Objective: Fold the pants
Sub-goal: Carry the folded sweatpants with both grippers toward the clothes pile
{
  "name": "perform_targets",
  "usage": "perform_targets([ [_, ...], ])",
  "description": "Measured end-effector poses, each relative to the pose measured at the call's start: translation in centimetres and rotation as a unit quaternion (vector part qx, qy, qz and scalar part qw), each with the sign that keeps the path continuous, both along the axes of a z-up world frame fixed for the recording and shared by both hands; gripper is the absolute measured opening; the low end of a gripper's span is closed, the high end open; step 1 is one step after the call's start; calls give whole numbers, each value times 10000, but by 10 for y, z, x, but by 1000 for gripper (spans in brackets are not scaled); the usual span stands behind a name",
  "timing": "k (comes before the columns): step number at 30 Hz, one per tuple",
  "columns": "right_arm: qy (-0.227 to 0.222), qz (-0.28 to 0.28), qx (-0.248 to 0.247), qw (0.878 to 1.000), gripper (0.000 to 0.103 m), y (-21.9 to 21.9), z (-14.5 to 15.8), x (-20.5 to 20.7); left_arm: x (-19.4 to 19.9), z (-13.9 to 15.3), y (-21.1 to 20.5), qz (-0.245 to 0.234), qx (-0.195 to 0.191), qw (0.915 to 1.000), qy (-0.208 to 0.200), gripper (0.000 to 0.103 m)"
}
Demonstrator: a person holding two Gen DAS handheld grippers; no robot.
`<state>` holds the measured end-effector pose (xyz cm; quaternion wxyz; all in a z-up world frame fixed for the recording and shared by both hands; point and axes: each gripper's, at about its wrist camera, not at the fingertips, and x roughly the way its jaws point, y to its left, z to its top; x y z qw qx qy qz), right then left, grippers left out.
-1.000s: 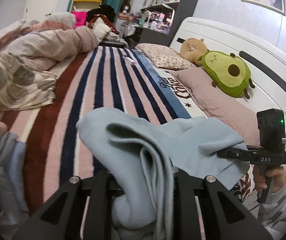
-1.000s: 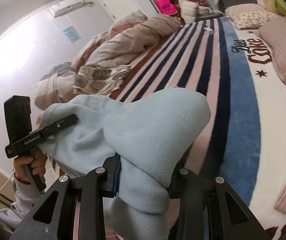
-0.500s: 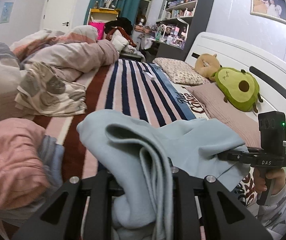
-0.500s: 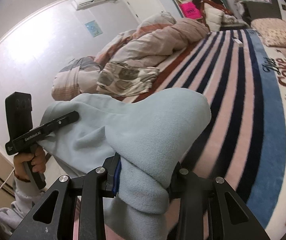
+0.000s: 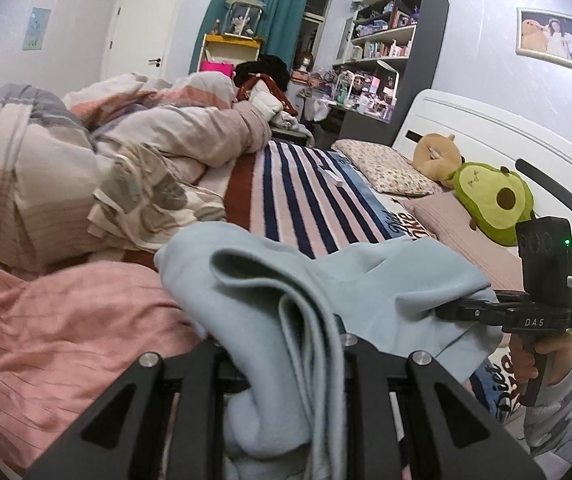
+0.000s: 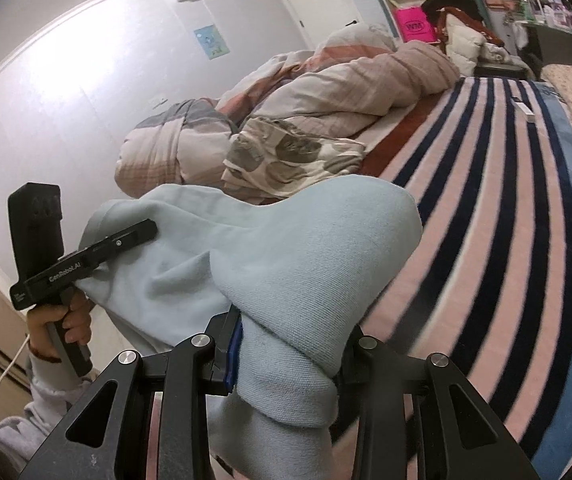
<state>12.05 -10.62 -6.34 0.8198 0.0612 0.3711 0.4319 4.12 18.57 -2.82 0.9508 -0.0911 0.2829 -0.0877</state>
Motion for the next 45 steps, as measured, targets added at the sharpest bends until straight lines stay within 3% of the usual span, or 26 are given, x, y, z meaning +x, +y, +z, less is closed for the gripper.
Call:
perform_targets([
  [8,-171,319,-84,9993,28,59,16,6,-14,21,52,341,167,9988,-303,15],
  [18,-427,791,-136,9959,28,145,32,9,-23,30,134,814,86,9957,-422,15],
  [32,-362,1366,-165,9898,28,243,32,4,-51,3,235,1495,-193,9881,-318,15],
  [45,-321,1183,-581,9908,28,252,2,3,-27,-50,247,1420,-353,9890,214,18],
])
